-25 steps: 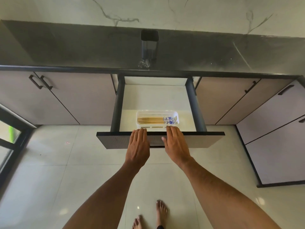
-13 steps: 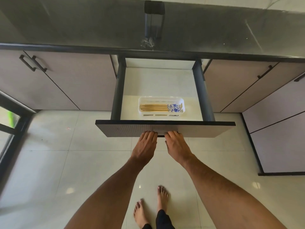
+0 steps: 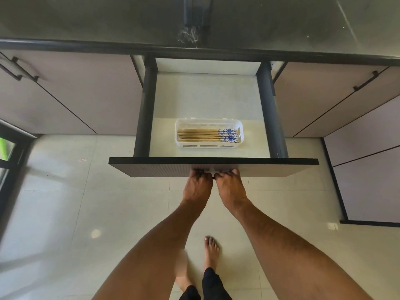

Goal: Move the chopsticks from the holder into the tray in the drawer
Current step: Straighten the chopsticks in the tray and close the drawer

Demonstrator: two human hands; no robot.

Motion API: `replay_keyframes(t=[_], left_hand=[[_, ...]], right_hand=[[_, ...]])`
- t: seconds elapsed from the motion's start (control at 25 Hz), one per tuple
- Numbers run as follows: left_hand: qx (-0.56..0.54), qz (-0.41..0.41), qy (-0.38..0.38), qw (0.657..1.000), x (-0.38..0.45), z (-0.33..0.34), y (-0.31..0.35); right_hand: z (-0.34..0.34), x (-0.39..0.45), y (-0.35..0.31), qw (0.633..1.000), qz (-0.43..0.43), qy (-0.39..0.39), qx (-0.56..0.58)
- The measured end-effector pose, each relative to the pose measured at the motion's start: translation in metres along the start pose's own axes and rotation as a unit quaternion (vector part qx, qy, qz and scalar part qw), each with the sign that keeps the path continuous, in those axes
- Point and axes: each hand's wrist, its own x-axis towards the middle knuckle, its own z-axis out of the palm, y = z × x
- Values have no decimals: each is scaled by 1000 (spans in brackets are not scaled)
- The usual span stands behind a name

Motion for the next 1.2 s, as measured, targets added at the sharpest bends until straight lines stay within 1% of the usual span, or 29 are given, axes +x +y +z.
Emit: replay_keyframes(t=[0.08, 0.12, 0.16, 0.24, 0.36, 0.48, 0.68, 1.2], left_hand=[[-25, -24, 4, 999, 10, 3, 2], [-16, -23, -6, 1000, 16, 6, 1], [20, -15, -13, 1000, 20, 10, 0], [76, -11, 1, 997, 31, 13, -3], [89, -18, -11, 996, 51, 14, -6], [105, -22, -3, 994, 72, 10, -12], [117, -32, 41, 992, 125, 4, -29], [147, -50, 110, 982, 276, -23, -80]], right_hand=[[-1, 7, 0, 1000, 3, -10, -19], [-1, 9, 1, 1000, 3, -14, -22], [0, 12, 2, 1000, 3, -15, -21], [2, 21, 7, 1000, 3, -10, -19], [-2, 39, 13, 1000, 0, -3, -16], [-10, 61, 19, 1000, -3, 1, -15], [-23, 115, 35, 1000, -15, 24, -4], [-61, 265, 76, 996, -16, 91, -10]])
